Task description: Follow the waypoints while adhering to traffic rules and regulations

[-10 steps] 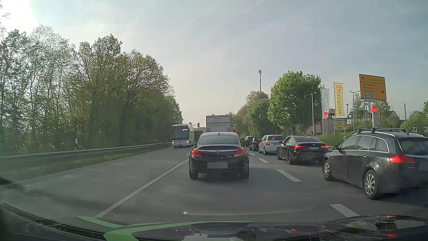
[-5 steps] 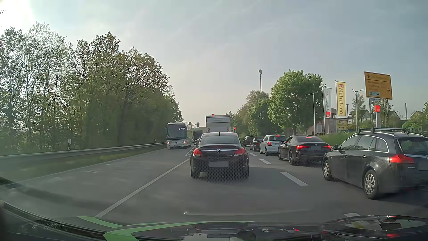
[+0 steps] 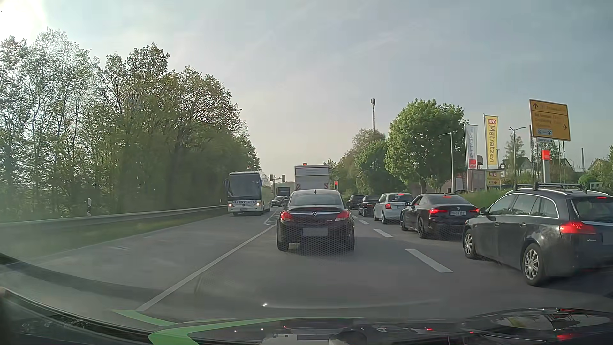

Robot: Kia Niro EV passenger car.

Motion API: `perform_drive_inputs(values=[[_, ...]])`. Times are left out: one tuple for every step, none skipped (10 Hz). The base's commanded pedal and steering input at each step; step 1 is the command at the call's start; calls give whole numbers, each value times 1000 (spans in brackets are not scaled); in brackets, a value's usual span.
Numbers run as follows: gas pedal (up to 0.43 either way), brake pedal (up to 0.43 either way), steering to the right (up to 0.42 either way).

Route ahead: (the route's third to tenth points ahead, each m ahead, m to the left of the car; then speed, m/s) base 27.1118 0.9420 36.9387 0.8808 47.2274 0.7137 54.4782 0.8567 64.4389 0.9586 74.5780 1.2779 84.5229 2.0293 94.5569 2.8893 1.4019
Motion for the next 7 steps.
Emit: perform_drive_inputs(values=[[79,0,1],[79,0,1],[79,0,1],[79,0,1],[79,0,1],[79,0,1],[79,0,1]])
